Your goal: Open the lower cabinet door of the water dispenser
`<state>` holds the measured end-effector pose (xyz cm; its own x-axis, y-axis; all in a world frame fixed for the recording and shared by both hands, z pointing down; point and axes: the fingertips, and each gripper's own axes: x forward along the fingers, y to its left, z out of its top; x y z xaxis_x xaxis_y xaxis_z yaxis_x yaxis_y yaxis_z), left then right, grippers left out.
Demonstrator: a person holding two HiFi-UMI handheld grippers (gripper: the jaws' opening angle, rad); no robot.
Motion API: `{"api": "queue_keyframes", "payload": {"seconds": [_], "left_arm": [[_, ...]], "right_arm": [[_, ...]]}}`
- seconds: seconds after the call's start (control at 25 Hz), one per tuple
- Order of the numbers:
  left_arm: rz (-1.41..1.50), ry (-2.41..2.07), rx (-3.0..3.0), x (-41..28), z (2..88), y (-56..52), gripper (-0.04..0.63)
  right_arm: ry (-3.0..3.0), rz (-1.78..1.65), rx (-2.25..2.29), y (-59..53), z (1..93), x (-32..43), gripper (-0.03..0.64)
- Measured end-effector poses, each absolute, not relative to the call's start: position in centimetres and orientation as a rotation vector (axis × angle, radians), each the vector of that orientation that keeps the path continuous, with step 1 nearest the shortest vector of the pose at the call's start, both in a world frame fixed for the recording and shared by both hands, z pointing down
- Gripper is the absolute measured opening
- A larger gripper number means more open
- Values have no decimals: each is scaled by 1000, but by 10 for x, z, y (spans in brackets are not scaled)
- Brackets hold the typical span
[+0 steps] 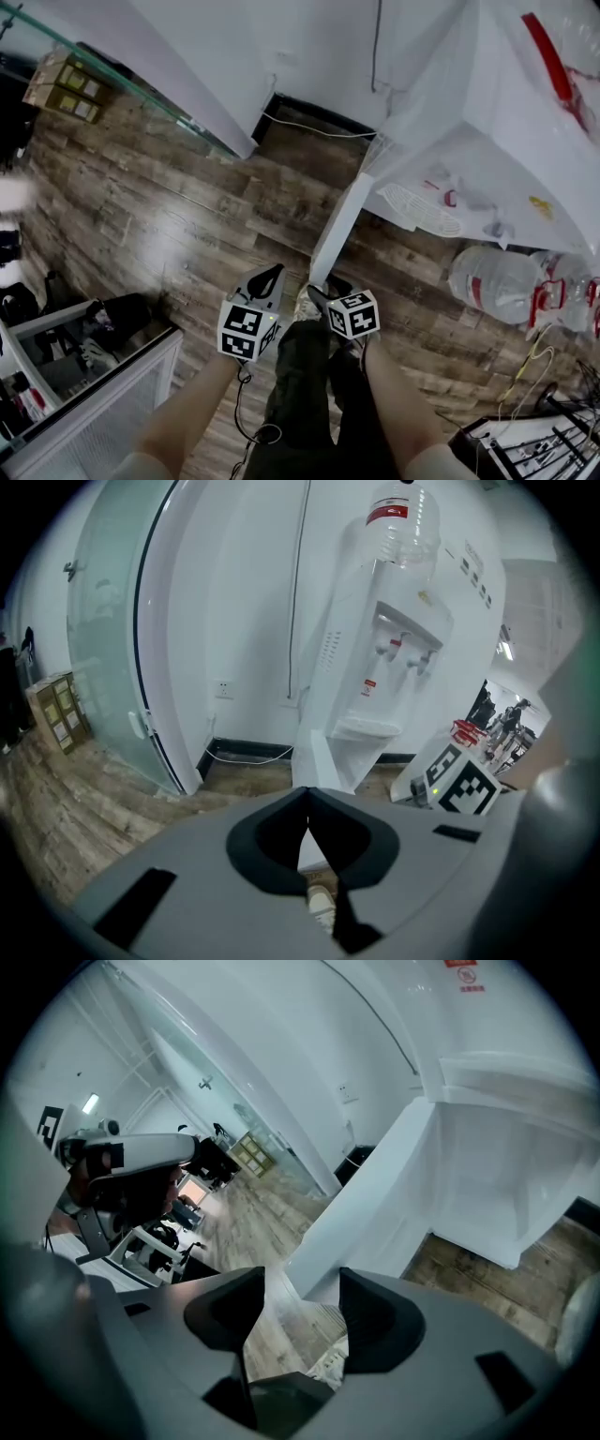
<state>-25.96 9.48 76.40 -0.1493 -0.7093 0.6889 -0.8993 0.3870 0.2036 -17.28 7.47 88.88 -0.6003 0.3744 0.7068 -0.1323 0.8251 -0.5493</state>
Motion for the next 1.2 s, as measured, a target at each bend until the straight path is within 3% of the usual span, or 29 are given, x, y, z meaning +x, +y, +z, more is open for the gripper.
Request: {"api": "queue_keyframes", "payload": {"seconds": [0.12, 0.36, 0.96, 1.2], "left_arm": [[316, -1924, 1354, -264, 764, 96, 5], [238, -1916, 1279, -261, 750, 92, 5], [310, -1945, 1402, -254, 620, 50, 5], [325, -2008, 1483, -255, 550, 25, 6]], "right_arm": [[-2107, 726, -190, 72, 883, -167, 199], [-2102, 739, -114, 56, 863, -145, 177], [-2217, 607, 99, -35, 725, -100, 15], [-2280, 606, 208, -67, 648, -74, 8]]}}
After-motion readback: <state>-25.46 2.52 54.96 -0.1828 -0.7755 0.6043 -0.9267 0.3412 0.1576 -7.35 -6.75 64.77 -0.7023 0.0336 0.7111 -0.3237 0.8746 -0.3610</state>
